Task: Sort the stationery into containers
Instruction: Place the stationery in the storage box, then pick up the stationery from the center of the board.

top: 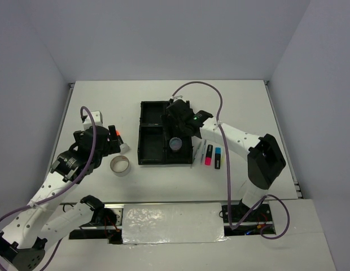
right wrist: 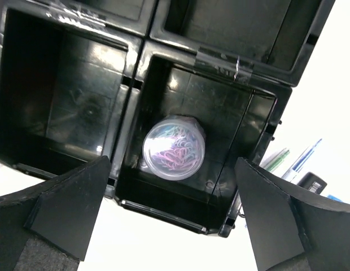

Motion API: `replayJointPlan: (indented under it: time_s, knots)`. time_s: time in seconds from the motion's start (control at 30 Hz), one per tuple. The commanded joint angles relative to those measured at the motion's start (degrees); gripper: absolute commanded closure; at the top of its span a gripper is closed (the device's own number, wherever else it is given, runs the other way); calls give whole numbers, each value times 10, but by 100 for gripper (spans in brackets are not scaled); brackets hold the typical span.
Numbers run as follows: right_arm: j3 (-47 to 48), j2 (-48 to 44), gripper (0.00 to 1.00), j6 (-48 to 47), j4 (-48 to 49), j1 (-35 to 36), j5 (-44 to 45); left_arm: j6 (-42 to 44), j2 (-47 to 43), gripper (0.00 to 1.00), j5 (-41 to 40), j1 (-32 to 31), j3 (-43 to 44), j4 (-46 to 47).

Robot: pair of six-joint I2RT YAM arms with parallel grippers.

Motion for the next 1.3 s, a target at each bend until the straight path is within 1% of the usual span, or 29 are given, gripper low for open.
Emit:
replayJointPlan:
  time_s: [0.0,0.07,0.13,0.17,0.2,0.23,0.27,0.37,0.4,0.43,0.5,0.53,0.6,0.63,0.67,0.8,1.03,1.07,1.1,1.17,1.2,1.27]
  knots:
    - [32,-18,0,-3,0,2,11,2,1,1,-2,6,3,17]
    - [30,-37,0,-3,-5,4,17,-10,3,1,-15,7,8,9]
    - [13,-82,0,-3,-4,4,21,-54,14,1,-32,7,19,-23]
    - [6,-100,0,-2,-1,4,24,-102,22,1,-27,7,23,-37]
    - [-9,-117,0,-1,-1,5,25,-121,41,1,-13,7,24,-48]
    - [-16,-151,0,0,1,4,24,-140,53,1,2,7,18,-45]
    - [-32,-169,0,2,1,4,20,-178,64,1,20,7,10,-39]
    - [-59,-232,0,3,8,9,9,-244,123,1,18,15,-28,-17]
    - [-75,-247,0,4,7,13,5,-252,151,1,28,30,-42,-8]
    - [-83,-272,0,5,5,14,3,-253,163,4,42,37,-49,18]
    - [-106,-292,0,4,-1,18,3,-258,189,10,60,44,-60,39]
    - [-113,-302,0,4,-5,19,4,-265,197,17,56,45,-62,41]
    - [-134,-324,0,8,-10,19,6,-287,214,21,44,45,-66,33]
    - [-140,-331,0,9,-10,19,6,-294,216,27,40,45,-70,27]
    - [-153,-338,0,10,-8,19,5,-306,217,30,37,46,-77,19]
    - [-170,-352,0,12,-5,19,6,-323,199,34,31,46,-113,25]
    - [-161,-344,0,15,-2,25,-13,-321,195,34,47,47,-161,63]
    - [-157,-344,0,15,-3,28,-14,-321,202,35,48,47,-165,65]
    - [-155,-344,0,16,-4,30,-13,-321,207,44,48,47,-166,69]
    - [-151,-345,0,15,-8,33,-11,-322,217,53,51,47,-172,75]
    - [-148,-346,0,14,-13,35,-10,-323,220,64,52,48,-175,78]
    - [-143,-348,0,14,-20,38,-5,-323,224,70,58,48,-181,81]
